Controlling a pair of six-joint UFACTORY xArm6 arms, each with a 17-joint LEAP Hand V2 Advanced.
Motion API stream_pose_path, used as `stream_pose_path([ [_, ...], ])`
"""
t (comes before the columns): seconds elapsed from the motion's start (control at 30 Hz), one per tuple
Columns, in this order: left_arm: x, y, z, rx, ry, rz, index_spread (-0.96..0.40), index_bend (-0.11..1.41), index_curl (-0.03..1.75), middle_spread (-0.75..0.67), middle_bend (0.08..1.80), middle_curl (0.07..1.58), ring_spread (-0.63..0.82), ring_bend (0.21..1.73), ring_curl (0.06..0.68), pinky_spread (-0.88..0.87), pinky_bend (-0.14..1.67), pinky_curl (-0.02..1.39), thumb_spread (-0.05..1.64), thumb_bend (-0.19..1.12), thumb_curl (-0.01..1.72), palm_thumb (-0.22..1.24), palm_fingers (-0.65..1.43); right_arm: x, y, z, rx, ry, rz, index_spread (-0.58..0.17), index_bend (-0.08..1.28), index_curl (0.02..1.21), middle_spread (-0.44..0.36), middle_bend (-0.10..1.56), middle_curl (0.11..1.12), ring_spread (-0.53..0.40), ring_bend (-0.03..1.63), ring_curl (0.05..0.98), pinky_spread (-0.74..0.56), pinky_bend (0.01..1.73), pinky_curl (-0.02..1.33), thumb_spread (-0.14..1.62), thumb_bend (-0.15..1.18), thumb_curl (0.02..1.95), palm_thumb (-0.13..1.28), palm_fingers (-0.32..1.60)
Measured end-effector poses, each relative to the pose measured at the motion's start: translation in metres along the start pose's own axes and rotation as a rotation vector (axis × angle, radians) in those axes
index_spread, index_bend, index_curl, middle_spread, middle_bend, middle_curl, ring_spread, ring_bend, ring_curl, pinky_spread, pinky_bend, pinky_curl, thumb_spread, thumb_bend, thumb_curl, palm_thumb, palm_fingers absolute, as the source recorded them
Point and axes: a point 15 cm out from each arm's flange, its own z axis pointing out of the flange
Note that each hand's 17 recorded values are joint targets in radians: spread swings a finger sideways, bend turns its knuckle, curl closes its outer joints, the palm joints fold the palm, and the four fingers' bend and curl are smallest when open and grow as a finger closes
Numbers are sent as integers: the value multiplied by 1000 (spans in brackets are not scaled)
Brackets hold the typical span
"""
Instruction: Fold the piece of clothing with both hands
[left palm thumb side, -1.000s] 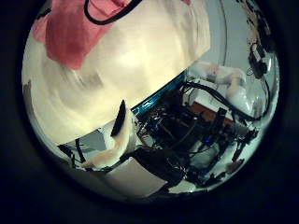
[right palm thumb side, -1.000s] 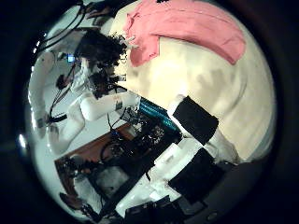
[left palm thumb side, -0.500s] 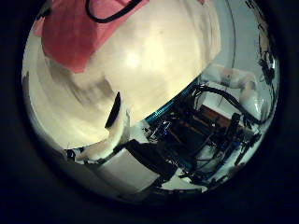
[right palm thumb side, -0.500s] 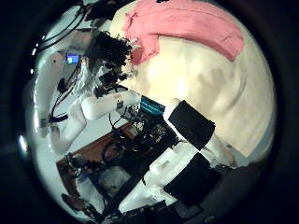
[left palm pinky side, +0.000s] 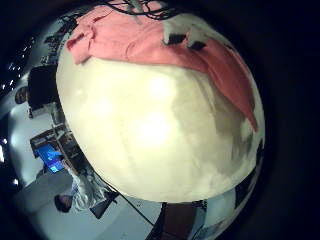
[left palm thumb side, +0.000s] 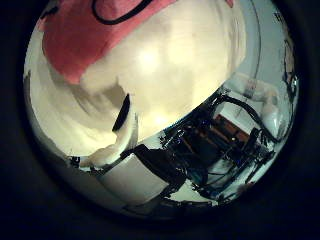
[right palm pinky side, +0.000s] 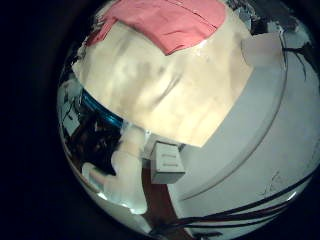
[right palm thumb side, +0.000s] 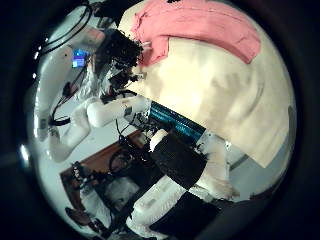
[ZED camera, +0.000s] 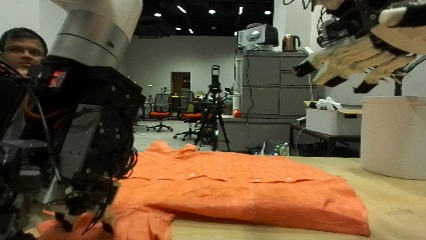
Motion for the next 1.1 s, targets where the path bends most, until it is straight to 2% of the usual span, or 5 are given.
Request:
stream_pose_path([
  [0.13,1,-6,-1,-12,-2,0,-18,201,321,-177,602,448,-40,634,198,-5,350,269,1015,-22,336,497,726,4,0,0,3,-4,13,-423,181,341,-18,198,359,169,262,255,321,188,250,1313,-17,179,322,326],
  [0.33,2,-12,-7,3,2,-5,-221,235,397,-363,779,608,-394,981,354,-459,637,376,1019,-15,340,530,1176,9,1,3,1,-11,24,-423,183,342,-18,200,362,181,260,253,318,186,248,1315,-12,182,312,322],
  [0.6,0,-16,-18,16,10,-11,-461,496,593,-484,893,761,-455,1233,487,-641,1026,530,999,13,411,753,1215,14,2,7,-5,-19,29,-424,186,344,-18,197,365,209,256,252,318,185,247,1316,-12,186,309,325],
  [0.8,6,-16,-25,20,44,-9,-573,638,746,-519,983,850,-450,1306,525,-639,1150,574,955,-3,494,845,1161,16,1,10,-17,-21,32,-428,172,340,-19,209,368,203,310,263,303,183,236,1313,-9,190,318,369],
  [1.1,10,-12,-30,12,70,-8,-655,639,922,-532,1043,919,-440,1355,543,-623,1219,587,937,-18,566,845,1102,27,-16,30,-55,-23,20,-414,158,315,-37,214,372,109,359,277,268,200,250,1223,-7,236,444,359],
])
